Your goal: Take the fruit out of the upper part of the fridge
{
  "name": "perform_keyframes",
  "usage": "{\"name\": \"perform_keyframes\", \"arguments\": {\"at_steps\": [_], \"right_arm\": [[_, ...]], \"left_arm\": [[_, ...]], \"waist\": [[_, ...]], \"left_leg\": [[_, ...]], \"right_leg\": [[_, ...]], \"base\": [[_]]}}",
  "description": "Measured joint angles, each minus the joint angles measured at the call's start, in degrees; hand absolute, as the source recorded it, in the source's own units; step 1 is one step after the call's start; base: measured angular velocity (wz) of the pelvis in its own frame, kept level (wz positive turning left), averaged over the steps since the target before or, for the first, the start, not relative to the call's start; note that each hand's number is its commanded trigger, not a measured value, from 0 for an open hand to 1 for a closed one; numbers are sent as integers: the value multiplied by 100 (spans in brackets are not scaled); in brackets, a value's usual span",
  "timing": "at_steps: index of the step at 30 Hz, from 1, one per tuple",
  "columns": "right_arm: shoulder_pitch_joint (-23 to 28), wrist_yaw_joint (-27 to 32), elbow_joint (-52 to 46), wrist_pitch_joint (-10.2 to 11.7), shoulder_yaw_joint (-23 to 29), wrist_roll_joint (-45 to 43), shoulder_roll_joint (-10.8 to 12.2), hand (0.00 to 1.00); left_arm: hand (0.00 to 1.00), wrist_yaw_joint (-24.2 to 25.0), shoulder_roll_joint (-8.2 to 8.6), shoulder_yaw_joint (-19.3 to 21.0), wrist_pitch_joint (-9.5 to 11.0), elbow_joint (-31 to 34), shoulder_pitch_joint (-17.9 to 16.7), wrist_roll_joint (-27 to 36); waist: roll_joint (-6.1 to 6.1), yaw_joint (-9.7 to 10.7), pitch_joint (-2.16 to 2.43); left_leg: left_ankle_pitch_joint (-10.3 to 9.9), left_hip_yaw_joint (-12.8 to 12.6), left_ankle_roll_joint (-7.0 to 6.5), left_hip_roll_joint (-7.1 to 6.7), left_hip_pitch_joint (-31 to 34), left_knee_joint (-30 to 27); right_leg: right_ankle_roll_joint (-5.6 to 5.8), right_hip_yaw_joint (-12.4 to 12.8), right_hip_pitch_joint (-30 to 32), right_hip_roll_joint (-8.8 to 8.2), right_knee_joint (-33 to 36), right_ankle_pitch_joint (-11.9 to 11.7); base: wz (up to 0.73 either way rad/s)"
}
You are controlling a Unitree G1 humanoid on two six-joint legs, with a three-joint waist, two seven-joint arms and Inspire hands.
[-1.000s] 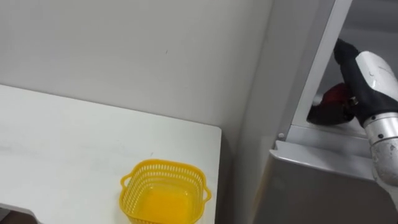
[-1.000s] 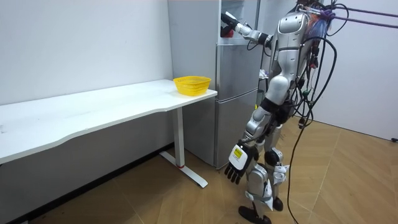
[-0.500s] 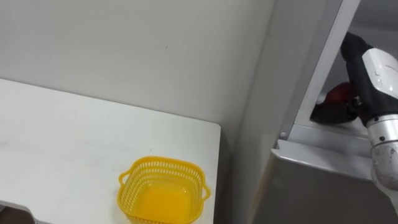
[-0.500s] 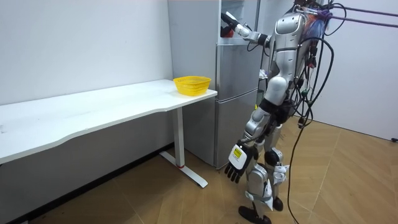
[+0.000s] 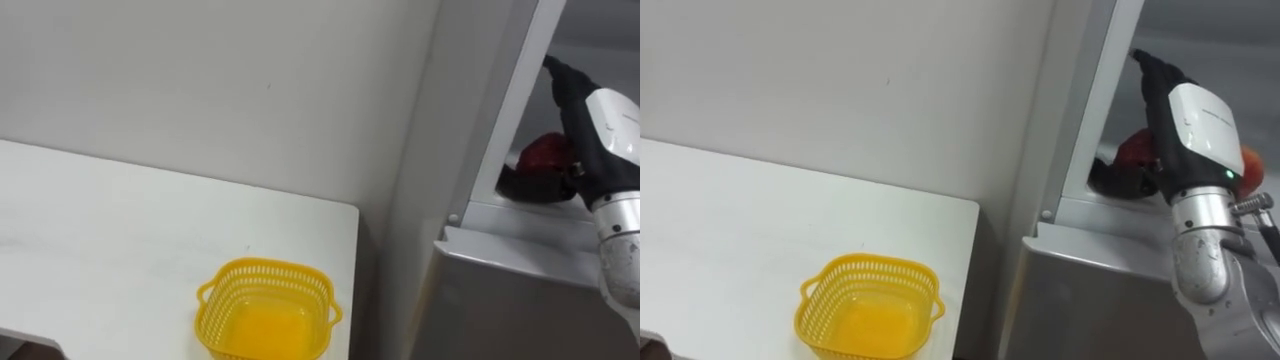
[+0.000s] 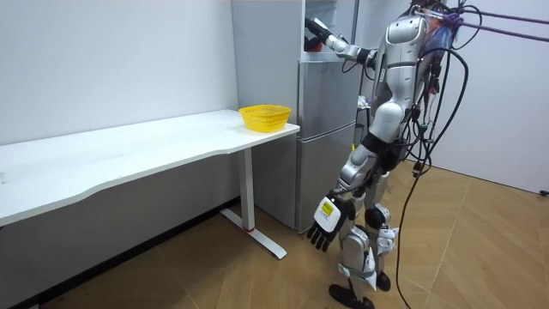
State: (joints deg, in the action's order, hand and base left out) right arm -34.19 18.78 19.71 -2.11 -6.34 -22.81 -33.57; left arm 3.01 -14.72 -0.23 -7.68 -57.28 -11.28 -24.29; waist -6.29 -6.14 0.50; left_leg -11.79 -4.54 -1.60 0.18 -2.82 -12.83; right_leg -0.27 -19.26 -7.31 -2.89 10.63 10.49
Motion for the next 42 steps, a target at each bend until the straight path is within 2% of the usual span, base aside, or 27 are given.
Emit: {"name": "perform_keyframes", "arguments": {"at_steps": [14, 19, 27, 42], "right_arm": [[110, -35, 205, -30, 102, 475, 0, 0], [131, -287, 209, -42, 265, 591, 34, 0], [172, -706, 208, -53, 371, 785, 69, 0], [176, -1200, 311, -42, 432, 2350, 67, 0]], "left_arm": [[0, 69, 5, -7, -67, -5, 9, -4], [0, 229, 67, -1, -141, -9, 3, -32], [0, 274, 96, -2, -246, -1, 2, -72], [0, 260, 93, -6, -284, 1, 70, -51]], "waist": [[9, 27, -17], [39, 45, -37], [40, 56, -34], [41, 131, -35]], "left_leg": [[0, 3, 0, -3, -25, -1], [0, -4, -1, -3, -24, -1], [0, -3, 0, 0, -22, -5], [-1, -24, 1, 9, -35, -8]], "right_leg": [[0, 25, -22, 8, 0, 0], [-1, 47, -17, 13, 2, 0], [-1, 49, -15, 11, 9, 0], [-2, 37, -36, 14, 3, 0]], "base": [[0], [0], [0], [0]]}}
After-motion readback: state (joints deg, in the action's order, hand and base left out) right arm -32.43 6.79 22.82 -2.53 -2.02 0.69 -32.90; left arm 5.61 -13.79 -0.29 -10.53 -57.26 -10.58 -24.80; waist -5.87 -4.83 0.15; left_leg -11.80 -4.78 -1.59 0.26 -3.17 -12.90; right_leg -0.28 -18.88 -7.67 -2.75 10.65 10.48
